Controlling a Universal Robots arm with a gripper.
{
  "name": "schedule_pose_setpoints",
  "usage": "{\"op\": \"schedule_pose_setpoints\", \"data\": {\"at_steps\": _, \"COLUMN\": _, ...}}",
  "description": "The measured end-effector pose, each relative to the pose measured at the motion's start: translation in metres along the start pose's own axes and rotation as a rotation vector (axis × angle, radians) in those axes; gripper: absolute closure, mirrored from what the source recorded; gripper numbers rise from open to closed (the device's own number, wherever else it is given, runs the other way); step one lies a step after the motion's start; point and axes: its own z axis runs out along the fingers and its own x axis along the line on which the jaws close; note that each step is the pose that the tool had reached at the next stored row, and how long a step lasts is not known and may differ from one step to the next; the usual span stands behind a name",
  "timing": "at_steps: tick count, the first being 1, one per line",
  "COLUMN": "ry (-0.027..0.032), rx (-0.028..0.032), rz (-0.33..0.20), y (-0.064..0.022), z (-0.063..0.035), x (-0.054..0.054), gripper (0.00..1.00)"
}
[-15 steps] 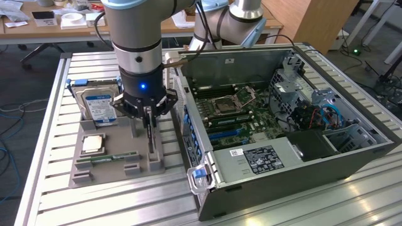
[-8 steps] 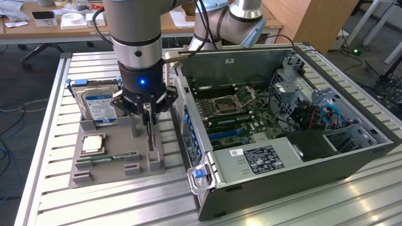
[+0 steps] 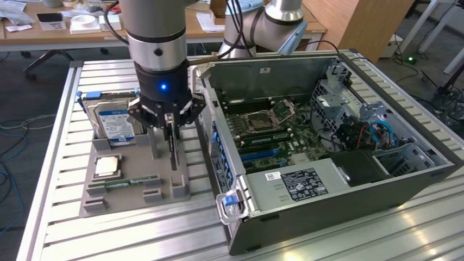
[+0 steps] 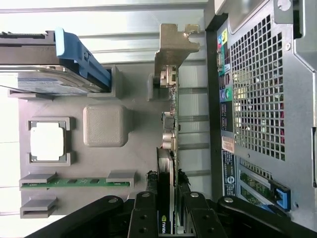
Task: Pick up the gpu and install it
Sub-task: 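Pick up the gpu and move the gpu toward the slot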
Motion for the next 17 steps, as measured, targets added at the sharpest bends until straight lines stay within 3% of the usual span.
{"op": "schedule_pose_setpoints", "data": {"at_steps": 17, "ry": 0.0, "rx": 0.0001, "rz": 0.0, "y": 0.0014, "z": -0.0281, "x": -0.001, "gripper": 0.74}}
